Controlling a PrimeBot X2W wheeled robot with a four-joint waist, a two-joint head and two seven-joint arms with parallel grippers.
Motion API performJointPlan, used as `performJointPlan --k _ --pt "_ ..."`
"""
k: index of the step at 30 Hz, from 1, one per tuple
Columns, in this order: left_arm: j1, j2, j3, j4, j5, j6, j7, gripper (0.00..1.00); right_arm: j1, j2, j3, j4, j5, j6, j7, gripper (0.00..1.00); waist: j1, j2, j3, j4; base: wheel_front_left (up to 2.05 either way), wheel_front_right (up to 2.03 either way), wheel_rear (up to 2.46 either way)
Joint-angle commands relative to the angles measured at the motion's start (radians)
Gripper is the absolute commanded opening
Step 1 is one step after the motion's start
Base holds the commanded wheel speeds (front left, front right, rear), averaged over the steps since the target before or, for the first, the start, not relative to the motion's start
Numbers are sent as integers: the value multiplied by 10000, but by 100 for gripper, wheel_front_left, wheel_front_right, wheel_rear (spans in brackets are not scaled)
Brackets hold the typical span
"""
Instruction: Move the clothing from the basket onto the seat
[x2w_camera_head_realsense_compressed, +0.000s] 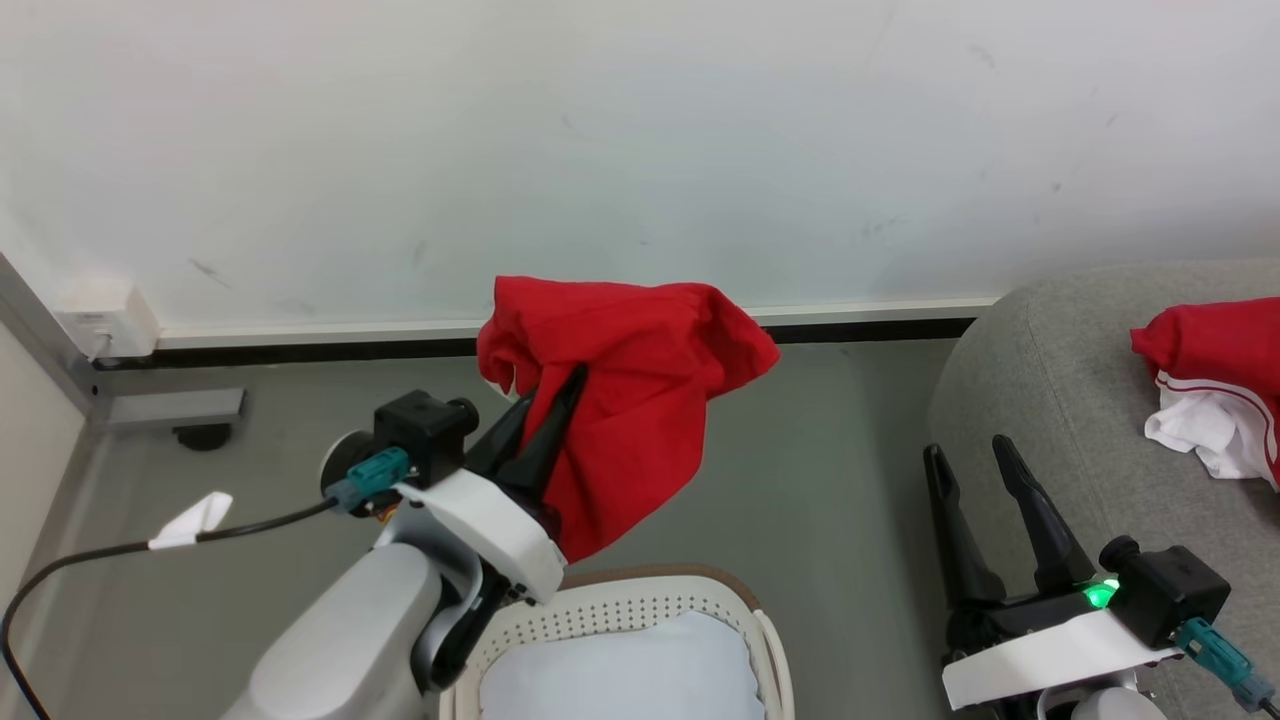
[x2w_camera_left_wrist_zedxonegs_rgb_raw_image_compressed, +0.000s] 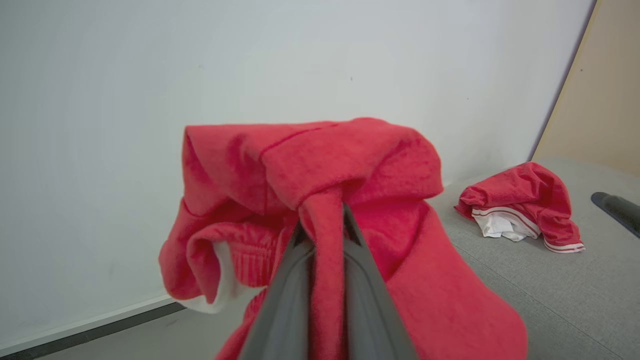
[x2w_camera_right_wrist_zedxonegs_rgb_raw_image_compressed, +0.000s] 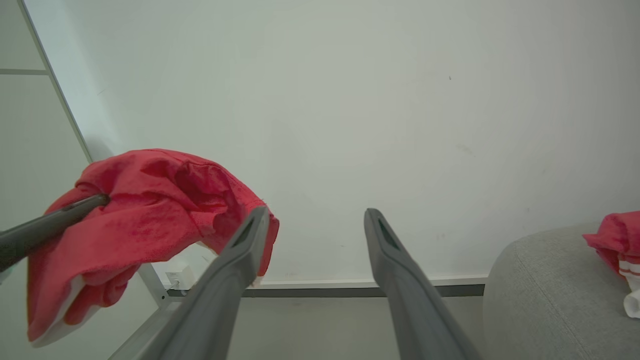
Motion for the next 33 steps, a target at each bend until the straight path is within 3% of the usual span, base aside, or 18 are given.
performJointPlan --k 1,7,14,20,33 --pt "131 38 32 -66 -23 53 -22 0 120 -76 20 11 -25 -22 11 100 1 0 -14 0 0 0 0" --pt "209 -12 63 -139 -67 105 -22 0 26 -251 385 199 -354 -22 11 100 1 0 -29 37 0 0 0" --pt "207 -114 -28 -40 -74 59 -22 0 -515 -526 1921 781 -1493 -22 11 100 1 0 -51 165 0 0 0" --pt "251 -343 -228 70 -62 -26 -24 0 -1160 -371 2896 1644 -2155 -22 11 100 1 0 -176 490 0 0 0" --pt "408 -951 -1031 334 74 -289 109 0 -2272 -230 4207 2982 -2226 -22 11 100 1 0 -360 1463 0 0 0"
